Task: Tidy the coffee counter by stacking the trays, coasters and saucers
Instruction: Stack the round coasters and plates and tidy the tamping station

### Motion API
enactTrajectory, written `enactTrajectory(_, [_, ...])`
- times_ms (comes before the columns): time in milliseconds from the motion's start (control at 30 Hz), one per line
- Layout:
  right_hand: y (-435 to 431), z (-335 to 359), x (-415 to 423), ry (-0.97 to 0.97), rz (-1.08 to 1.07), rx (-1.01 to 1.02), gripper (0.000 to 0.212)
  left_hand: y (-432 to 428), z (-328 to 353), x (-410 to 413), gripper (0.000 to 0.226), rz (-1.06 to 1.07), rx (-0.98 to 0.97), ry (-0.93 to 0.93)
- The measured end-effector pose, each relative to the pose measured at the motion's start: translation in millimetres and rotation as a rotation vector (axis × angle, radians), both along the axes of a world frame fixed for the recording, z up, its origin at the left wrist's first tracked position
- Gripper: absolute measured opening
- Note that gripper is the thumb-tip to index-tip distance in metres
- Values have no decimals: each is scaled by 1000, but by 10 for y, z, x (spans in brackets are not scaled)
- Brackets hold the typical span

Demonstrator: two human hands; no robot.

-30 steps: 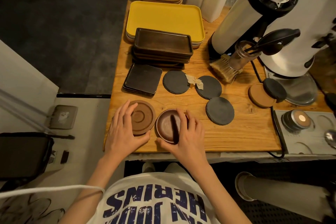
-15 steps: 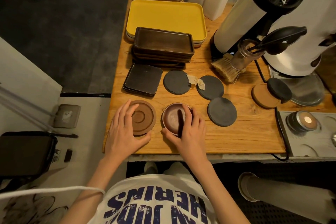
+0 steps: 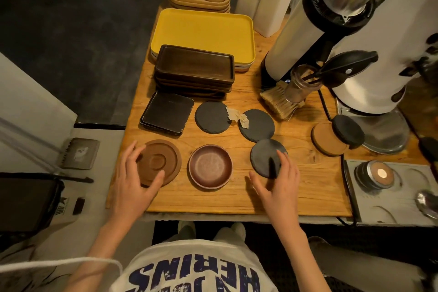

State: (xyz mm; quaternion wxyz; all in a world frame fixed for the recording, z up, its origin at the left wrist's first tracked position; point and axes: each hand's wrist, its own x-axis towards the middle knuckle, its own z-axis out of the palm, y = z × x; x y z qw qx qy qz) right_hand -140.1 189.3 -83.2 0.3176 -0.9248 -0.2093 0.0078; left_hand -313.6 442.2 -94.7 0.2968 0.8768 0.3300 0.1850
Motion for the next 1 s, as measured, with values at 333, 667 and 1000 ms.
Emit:
enactTrajectory(333, [-94,-95,411,2,99,-63,96,-289,83,77,62,394,-76,-125])
enactTrajectory(667, [-98,-148,430,-24,99,-15,91,-318,10,93,57,399,60,-16])
enactTrajectory(1000, [-139,-122,423,2,94,120,90,-306,21,73,58,422,-20,-64])
